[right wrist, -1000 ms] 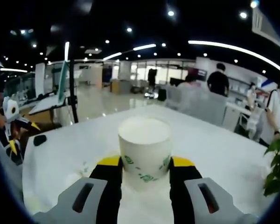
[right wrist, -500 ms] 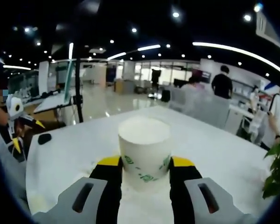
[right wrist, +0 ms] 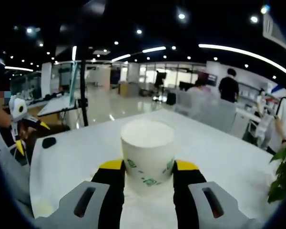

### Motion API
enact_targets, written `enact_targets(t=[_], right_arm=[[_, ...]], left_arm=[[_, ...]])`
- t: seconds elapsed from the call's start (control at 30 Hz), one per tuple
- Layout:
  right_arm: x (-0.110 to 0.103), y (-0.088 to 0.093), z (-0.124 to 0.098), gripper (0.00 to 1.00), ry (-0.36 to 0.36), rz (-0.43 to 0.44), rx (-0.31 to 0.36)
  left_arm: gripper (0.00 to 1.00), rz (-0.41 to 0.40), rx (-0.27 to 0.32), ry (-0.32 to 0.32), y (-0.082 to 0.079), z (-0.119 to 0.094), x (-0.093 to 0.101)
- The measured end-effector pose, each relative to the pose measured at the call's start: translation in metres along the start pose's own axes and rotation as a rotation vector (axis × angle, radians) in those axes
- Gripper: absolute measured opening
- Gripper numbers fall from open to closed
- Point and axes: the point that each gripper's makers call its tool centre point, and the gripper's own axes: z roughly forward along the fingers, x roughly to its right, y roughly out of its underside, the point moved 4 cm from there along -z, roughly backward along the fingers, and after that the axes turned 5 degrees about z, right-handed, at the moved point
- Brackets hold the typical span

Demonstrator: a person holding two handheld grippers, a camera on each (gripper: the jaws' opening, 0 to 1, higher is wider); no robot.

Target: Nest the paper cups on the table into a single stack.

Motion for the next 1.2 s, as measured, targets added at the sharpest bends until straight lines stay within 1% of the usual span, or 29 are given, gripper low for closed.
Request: enact_targets(t=[0.23, 0.47, 0.7, 0.9, 1.07, 1.2], right_arm=[[-0.007, -0.001, -0.004, 0.36, -0.007, 0.006, 0.005], [-0.016, 0.000, -0.008, 0.36, -0.020, 0.000, 0.001], [-0.035, 0.003, -0.014, 0.36, -0.049, -0.018, -0.006], [-0.051, 0.005, -0.020, 0.37, -0.074, -0.014, -0.003], [-0.066, 0.010, -0.026, 0.37, -0.094, -0.023, -0.008], [-0.072, 0.014, -0.029, 0.37, -0.104, -0.018, -0.012]], left_arm=[[1.00, 0.007, -0.002, 0.009, 0.001, 0.001, 0.004], [1.00, 0.010, 0.005, 0.010, -0.001, -0.002, 0.003], [1.00, 0.012, 0.014, 0.006, -0.003, -0.006, 0.004], [1.00, 0.019, 0.014, 0.009, -0.003, -0.009, 0.008], [1.00, 0.028, 0.021, -0.002, -0.010, -0.012, 0.008], [1.00, 0.040, 0.025, -0.003, -0.014, -0.013, 0.009]])
